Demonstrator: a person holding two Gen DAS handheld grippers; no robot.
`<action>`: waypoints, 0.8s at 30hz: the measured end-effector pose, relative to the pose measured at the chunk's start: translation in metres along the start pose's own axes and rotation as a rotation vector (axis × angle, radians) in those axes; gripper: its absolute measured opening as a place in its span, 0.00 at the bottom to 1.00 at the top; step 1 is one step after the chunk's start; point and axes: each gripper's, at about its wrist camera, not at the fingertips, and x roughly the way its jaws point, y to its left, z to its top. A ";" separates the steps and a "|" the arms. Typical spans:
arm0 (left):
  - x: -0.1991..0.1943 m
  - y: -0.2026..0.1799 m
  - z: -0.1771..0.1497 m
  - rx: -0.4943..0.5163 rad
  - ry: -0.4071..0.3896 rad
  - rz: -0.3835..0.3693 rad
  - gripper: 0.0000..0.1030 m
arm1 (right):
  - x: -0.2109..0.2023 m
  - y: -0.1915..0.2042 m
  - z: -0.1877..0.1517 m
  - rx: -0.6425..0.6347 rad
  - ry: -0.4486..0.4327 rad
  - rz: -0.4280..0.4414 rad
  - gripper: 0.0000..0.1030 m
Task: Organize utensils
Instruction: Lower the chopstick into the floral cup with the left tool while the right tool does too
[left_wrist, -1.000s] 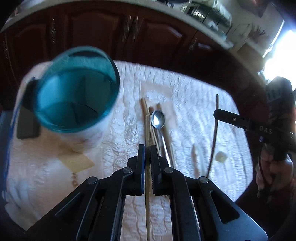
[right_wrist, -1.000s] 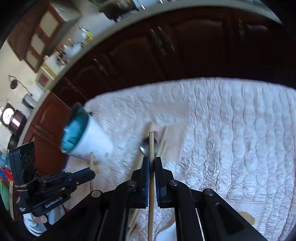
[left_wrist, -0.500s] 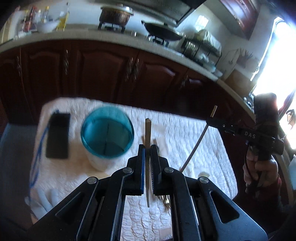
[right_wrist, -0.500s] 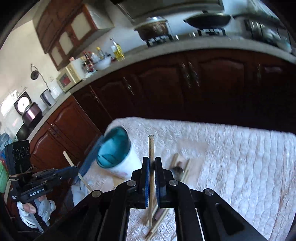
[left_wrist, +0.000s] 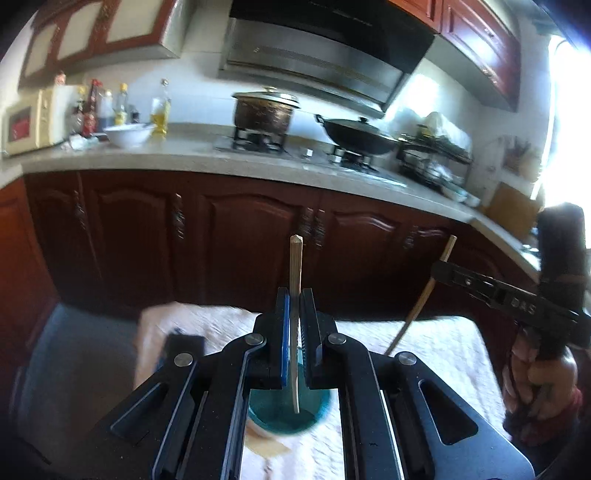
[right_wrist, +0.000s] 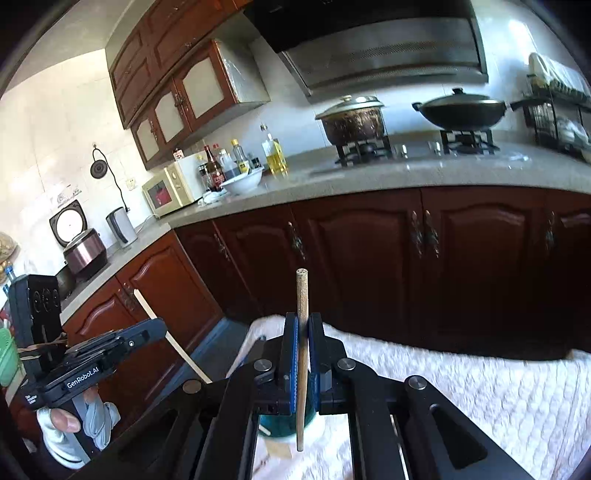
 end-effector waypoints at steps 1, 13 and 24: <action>0.006 0.004 0.001 -0.002 0.000 0.015 0.04 | 0.006 0.004 0.002 -0.006 -0.002 -0.006 0.05; 0.083 0.028 -0.035 -0.026 0.113 0.120 0.04 | 0.107 0.006 -0.024 -0.032 0.124 -0.057 0.05; 0.113 0.028 -0.053 -0.039 0.176 0.136 0.04 | 0.147 -0.014 -0.050 0.007 0.213 -0.056 0.05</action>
